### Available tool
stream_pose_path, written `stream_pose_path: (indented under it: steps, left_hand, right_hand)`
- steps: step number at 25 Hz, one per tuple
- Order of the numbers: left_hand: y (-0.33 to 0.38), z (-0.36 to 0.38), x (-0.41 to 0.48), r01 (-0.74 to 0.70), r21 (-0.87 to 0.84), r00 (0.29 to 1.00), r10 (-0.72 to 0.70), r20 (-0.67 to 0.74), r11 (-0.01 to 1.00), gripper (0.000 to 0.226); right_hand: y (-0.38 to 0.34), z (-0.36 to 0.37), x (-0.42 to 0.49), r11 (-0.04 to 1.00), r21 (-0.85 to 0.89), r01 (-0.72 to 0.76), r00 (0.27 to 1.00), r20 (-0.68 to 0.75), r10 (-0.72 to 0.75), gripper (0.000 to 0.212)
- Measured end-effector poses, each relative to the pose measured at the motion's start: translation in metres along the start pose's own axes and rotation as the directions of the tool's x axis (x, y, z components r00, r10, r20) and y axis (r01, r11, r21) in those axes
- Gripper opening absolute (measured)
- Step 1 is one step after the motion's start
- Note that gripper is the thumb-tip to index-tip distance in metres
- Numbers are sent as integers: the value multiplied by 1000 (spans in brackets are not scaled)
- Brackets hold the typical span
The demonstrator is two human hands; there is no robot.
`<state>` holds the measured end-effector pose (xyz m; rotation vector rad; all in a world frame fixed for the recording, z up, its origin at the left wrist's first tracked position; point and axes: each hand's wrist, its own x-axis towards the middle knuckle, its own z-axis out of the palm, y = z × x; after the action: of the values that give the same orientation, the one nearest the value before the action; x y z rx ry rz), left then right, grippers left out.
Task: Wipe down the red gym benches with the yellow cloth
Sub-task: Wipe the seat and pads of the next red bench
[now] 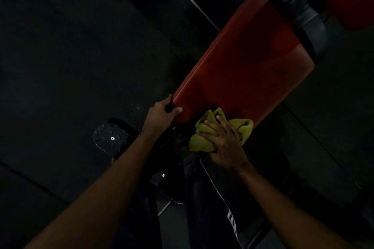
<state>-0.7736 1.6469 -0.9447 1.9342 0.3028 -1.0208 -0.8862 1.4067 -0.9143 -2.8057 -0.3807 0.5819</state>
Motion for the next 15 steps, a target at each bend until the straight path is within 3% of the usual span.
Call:
stream_pose_path:
  steps: [4, 7, 9, 12, 15]
  left_hand:
    - [0, 1, 0, -27, 109, 998, 34, -62, 994, 68]
    - [8, -2, -7, -17, 59, 998, 20, -55, 998, 65]
    - [17, -5, -10, -16, 150, 1000, 14, 14, 989, 64]
    - [41, 2, -9, -48, 445, 998, 26, 56, 894, 82]
    - [63, 23, -6, -88, 455, 994, 48, 97, 886, 112]
  right_hand:
    - [-22, 4, 26, 979, 51, -199, 974, -98, 204, 63]
    - [-20, 13, 8, 997, 4, -75, 996, -48, 75, 72]
    - [-3, 16, -20, 1000, 2, -21, 1000, 0, 21, 74]
    - [14, 22, -58, 938, 150, -311, 950, 33, 310, 79]
    - [17, 25, -62, 744, 429, -512, 799, -79, 595, 69]
